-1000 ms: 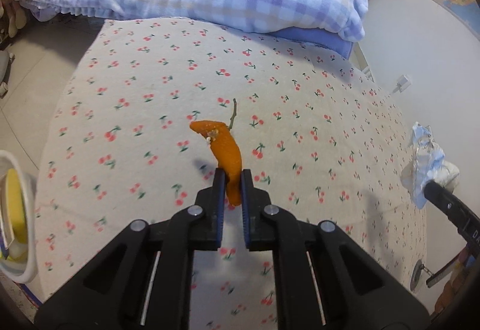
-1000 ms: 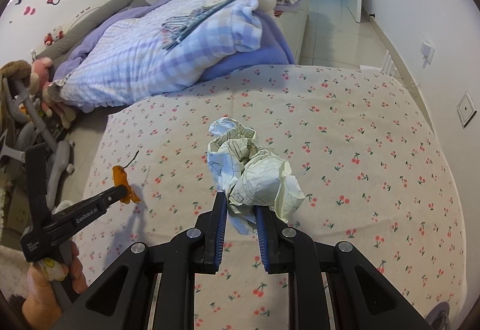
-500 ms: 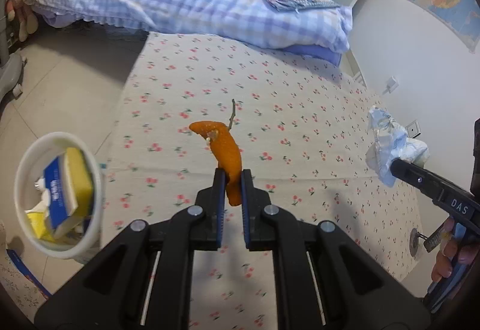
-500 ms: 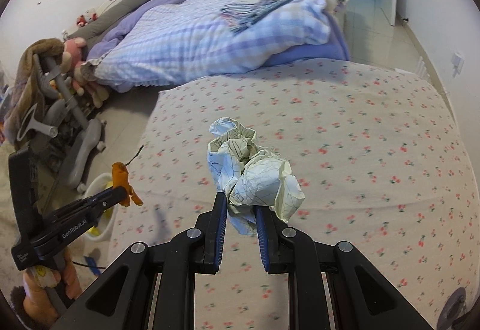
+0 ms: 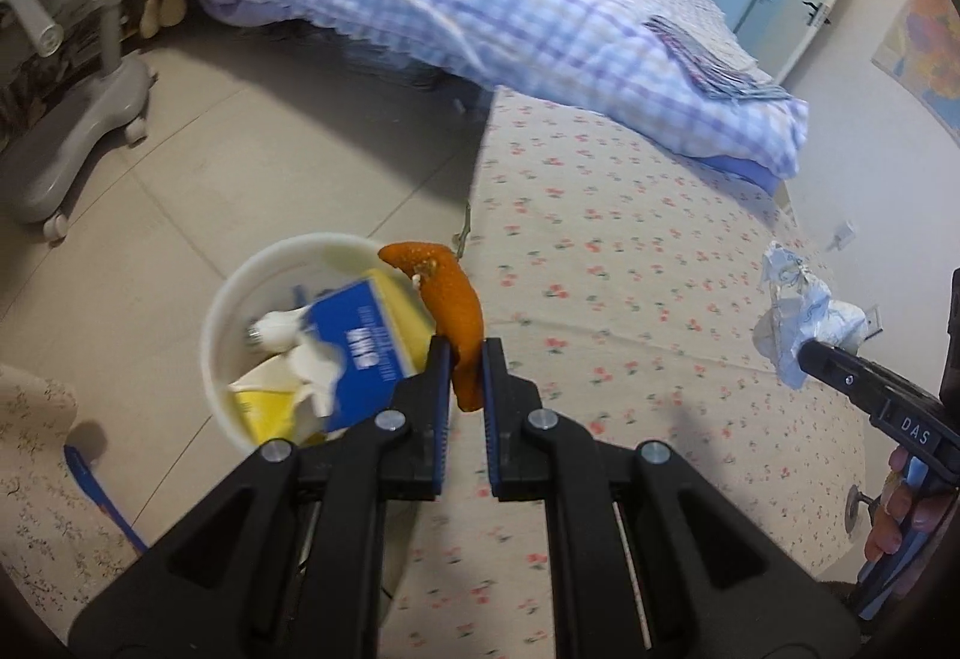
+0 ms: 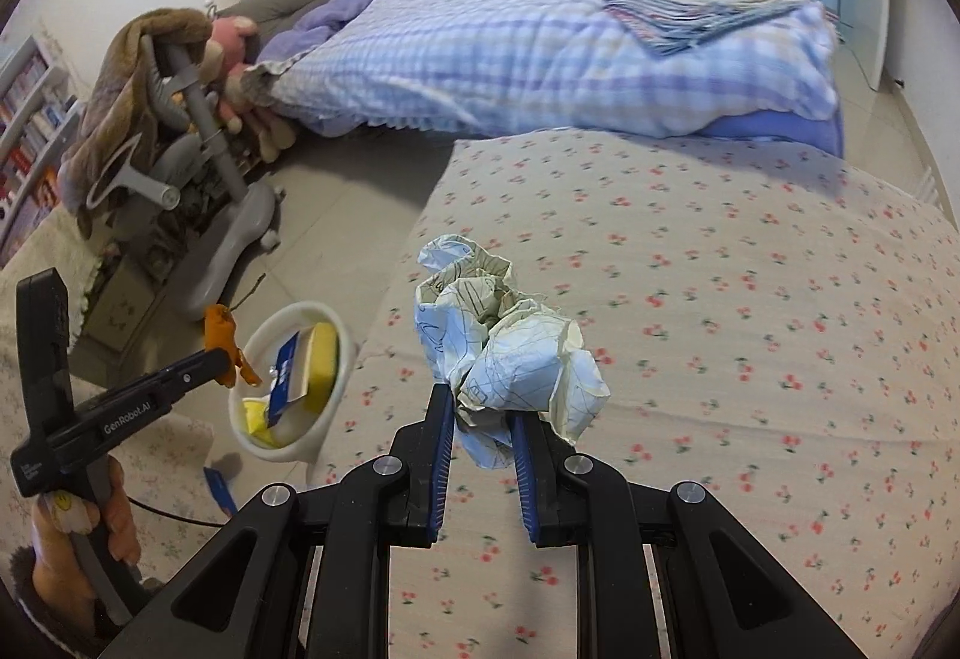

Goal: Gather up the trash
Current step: 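Carry the orange toy over the bin and open the left tool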

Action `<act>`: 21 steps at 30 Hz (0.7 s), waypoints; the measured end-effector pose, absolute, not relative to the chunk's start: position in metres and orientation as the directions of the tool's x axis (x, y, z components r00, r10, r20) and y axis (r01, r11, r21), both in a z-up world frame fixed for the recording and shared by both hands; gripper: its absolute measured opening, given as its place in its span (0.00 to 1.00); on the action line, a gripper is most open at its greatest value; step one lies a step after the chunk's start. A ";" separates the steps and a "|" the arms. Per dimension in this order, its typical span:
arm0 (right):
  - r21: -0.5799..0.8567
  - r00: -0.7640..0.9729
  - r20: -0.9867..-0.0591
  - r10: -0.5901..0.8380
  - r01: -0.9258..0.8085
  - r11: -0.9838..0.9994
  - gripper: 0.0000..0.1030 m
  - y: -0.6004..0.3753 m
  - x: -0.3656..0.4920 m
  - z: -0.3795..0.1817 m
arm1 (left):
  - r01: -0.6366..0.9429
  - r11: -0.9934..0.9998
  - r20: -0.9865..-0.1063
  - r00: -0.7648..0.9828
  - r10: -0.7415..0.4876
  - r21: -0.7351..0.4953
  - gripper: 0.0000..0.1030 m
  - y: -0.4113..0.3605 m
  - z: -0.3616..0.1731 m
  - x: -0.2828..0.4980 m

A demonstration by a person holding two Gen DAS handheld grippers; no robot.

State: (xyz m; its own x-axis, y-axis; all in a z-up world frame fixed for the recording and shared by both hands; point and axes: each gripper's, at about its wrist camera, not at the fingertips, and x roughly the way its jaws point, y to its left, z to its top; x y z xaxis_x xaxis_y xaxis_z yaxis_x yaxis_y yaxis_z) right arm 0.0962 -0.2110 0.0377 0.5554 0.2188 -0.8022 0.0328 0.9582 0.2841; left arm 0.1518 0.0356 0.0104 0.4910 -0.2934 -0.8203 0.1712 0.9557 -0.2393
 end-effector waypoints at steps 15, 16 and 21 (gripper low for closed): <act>0.305 0.482 -0.820 0.309 -0.090 0.948 0.19 -0.125 0.130 0.016 | 0.024 0.980 -0.882 0.431 -0.190 -0.200 0.19 0.109 -0.034 0.176; 0.309 0.478 -0.820 0.315 -0.095 0.946 0.19 -0.120 0.132 0.015 | 0.015 0.980 -0.888 0.422 -0.184 -0.196 0.25 0.110 -0.037 0.178; 0.329 0.437 -0.825 0.358 -0.143 0.933 0.19 -0.088 0.139 0.005 | -0.038 0.975 -0.881 0.438 -0.179 -0.218 0.78 0.125 -0.030 0.176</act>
